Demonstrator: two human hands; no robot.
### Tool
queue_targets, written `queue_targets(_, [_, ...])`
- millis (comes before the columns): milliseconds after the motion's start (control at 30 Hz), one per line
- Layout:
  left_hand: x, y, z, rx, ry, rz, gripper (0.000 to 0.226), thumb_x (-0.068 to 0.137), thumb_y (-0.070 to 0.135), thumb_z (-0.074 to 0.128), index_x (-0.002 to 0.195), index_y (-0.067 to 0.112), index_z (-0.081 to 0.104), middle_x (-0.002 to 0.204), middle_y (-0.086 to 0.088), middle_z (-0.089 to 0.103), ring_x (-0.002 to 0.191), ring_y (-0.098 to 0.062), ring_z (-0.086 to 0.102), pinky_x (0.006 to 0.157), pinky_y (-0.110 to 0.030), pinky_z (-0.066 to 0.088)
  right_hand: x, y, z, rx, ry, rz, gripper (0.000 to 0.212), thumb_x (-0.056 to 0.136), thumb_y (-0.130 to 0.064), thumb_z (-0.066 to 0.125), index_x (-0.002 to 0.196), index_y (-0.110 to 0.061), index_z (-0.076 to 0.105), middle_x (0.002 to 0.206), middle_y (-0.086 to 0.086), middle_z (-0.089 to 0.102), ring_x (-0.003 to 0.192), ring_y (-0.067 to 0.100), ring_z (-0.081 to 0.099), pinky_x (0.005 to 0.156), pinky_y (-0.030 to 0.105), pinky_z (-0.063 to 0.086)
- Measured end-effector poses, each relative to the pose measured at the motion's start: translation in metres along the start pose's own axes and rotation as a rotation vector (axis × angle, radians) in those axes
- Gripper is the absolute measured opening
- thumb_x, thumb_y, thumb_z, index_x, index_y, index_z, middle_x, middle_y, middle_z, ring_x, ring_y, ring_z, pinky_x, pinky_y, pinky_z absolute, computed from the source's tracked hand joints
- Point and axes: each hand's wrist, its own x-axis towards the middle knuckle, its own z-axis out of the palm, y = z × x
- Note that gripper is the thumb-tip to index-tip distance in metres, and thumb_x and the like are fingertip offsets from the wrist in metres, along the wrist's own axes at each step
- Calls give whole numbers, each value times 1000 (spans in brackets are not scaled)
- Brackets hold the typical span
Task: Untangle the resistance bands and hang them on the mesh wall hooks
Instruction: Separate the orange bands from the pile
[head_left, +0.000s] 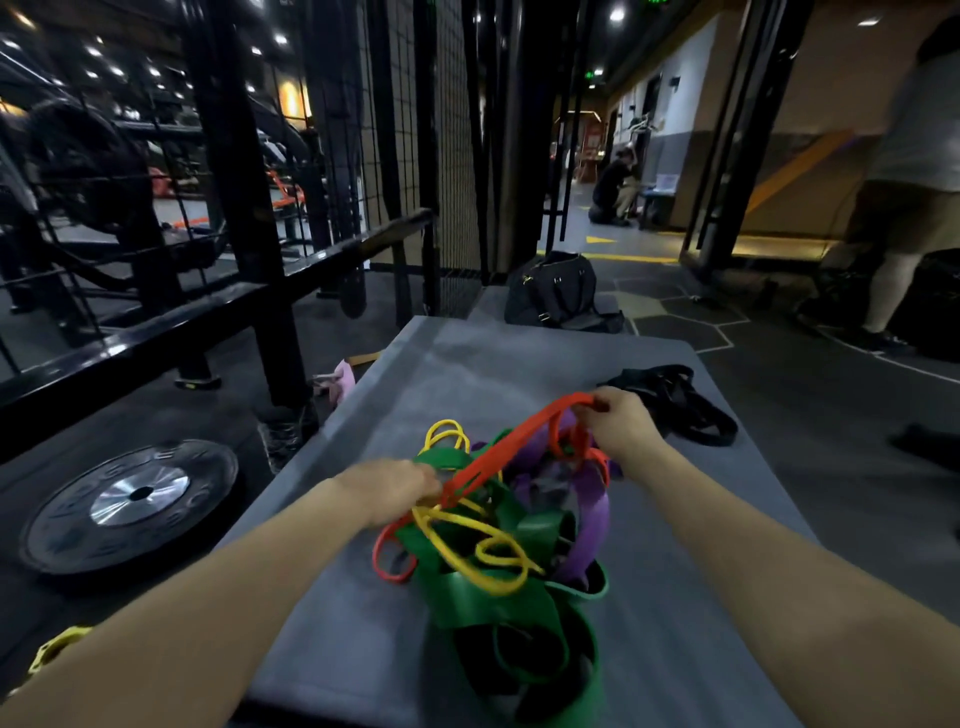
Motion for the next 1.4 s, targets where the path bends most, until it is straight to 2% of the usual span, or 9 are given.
queue_targets(167, [10,2,-3,-126,-12,-155,21,88,14,51,107,20,60,116,-8,60,108,-28,59,80,-32,47,-6,-1,-9,-58,-22,-29,5,86,-7,62,82,-4,63,65,6,52,69,21,49,64,27,35])
queue_targets(267, [25,18,-23,-488,258,-233,30,86,25,60,116,19,56,120,-5,59,108,-24,59,86,-32,48,-10,-2,-9,-149,-73,-79,6,83,-3,62,85,0,66,66,7,53,71,20,50,59,25,33])
queue_targets(333, [37,36,-34,-741,286,-215,46,81,30,68,122,17,51,116,-1,56,112,-22,56,93,-32,45,-10,-4,-9,-147,-79,-105,10,80,2,59,87,2,66,71,10,57,71,20,52,59,26,35])
queue_targets(467, [62,51,-33,-733,203,-228,19,83,33,65,71,24,53,77,-4,59,82,-25,65,73,-32,48,-4,-4,-24,-159,-75,-139,7,80,-3,65,85,-3,69,79,13,65,75,19,56,64,25,39])
queue_targets(600, [64,38,-57,-1147,397,-338,28,89,14,61,64,16,48,61,-4,53,39,1,52,41,-10,37,-1,6,-42,-236,-182,-115,16,75,-19,77,87,-9,74,79,9,70,72,15,57,63,25,40])
queue_targets(833, [54,32,-119,-1618,479,-323,23,87,2,58,70,15,49,59,-2,39,50,-10,38,39,-15,39,-3,-11,-42,-82,-151,-113,10,77,-22,76,78,-13,72,60,3,56,57,13,47,57,25,38])
queue_targets(967, [43,25,-124,-1616,479,-272,19,80,4,68,70,14,55,56,-1,38,39,-7,35,42,-19,31,-2,-21,-44,-13,-68,-94,16,82,-20,71,87,-5,73,61,6,57,57,15,48,59,25,39])
queue_targets(1300, [18,10,-62,-930,110,-228,19,91,24,57,73,20,53,69,4,52,65,-9,48,58,-16,39,-5,-27,-47,113,48,12,18,87,-17,66,85,0,72,58,6,56,60,20,50,64,31,43])
queue_targets(1400, [17,6,-72,-1197,271,-306,19,94,21,53,76,16,51,69,0,55,56,-8,54,49,-13,46,-9,-26,-48,21,15,-7,20,87,-18,66,71,-6,69,62,12,57,61,22,48,62,31,41])
